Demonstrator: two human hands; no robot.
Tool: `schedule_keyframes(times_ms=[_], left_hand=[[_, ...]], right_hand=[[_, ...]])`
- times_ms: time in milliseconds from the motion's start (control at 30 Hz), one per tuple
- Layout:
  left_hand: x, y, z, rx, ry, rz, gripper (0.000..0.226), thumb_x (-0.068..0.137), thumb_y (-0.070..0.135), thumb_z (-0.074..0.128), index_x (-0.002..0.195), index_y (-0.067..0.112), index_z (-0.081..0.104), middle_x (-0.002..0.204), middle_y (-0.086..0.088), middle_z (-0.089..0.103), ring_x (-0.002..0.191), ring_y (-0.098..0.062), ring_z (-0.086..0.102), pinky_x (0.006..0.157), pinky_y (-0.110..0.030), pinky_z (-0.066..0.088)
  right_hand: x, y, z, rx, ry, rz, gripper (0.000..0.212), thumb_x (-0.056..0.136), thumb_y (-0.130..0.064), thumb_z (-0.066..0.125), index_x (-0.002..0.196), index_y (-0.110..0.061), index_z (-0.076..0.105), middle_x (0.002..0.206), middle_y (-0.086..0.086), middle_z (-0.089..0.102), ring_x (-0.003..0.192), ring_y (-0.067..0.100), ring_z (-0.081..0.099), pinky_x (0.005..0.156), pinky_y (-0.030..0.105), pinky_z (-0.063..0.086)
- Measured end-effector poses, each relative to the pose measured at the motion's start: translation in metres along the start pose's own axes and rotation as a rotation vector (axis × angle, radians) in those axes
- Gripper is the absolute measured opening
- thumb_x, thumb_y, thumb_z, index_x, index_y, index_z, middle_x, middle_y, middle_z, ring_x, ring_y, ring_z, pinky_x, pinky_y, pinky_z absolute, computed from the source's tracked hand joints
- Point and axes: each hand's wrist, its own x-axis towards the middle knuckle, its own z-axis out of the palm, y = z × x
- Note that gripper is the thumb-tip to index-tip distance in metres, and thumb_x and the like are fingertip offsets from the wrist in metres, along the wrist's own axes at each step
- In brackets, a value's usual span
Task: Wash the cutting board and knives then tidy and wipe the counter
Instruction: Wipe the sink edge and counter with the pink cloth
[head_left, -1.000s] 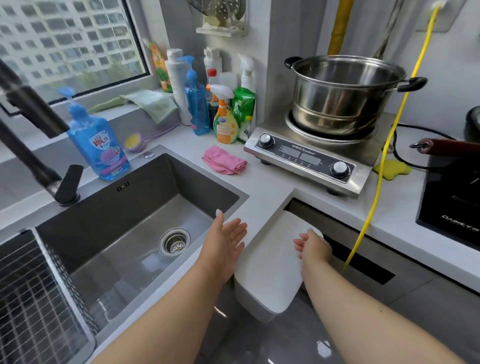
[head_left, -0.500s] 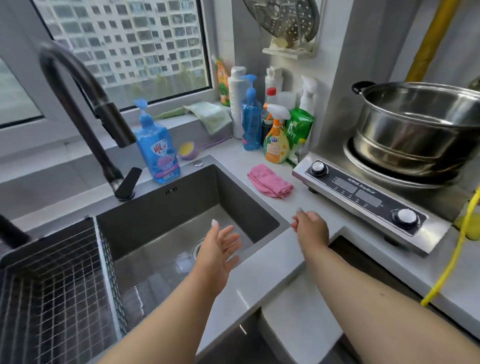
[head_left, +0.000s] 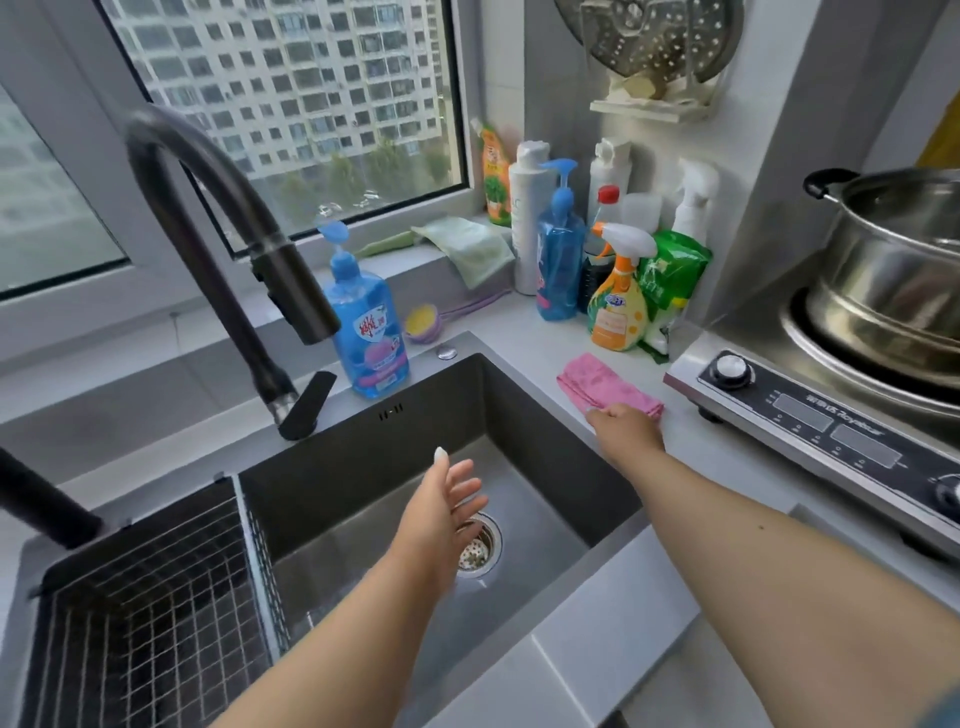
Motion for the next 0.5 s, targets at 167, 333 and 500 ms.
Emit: schedule_keyframes(times_ms=[167, 333, 500], left_hand=[[0.025, 0.017, -0.029, 0.004, 0.035, -0.007, 0.051, 0.099, 0.051, 0.033, 0.125, 0.015, 0.058, 0.122, -0.008, 0.061, 0.109, -0.023, 0.06, 0.092, -0.039, 0.045], [0.044, 0.012, -0.039, 0.01, 0.069, -0.063, 0.044, 0.098, 0.046, 0.04, 0.116, 0.012, 0.062, 0.113, -0.009, 0.065, 0.099, -0.023, 0.064, 0.082, -0.037, 0.048], [0.064, 0.005, -0.038, 0.021, 0.073, -0.113, 0.041, 0.098, 0.044, 0.043, 0.113, 0.011, 0.064, 0.108, -0.009, 0.066, 0.089, -0.022, 0.064, 0.075, -0.034, 0.049]], right_hand=[[0.023, -0.011, 0.002, -0.129, 0.144, -0.04, 0.026, 0.095, -0.03, 0.047, 0.095, -0.01, 0.063, 0.105, 0.013, 0.06, 0.088, 0.027, 0.052, 0.072, 0.028, 0.039], [0.044, -0.007, -0.007, -0.267, 0.243, -0.078, 0.028, 0.092, -0.025, 0.052, 0.115, -0.015, 0.063, 0.125, 0.009, 0.055, 0.114, 0.029, 0.051, 0.094, 0.035, 0.043], [0.068, -0.007, 0.002, -0.51, 0.261, -0.147, 0.035, 0.089, -0.032, 0.053, 0.121, -0.021, 0.06, 0.124, 0.006, 0.05, 0.118, 0.026, 0.042, 0.097, 0.035, 0.035]])
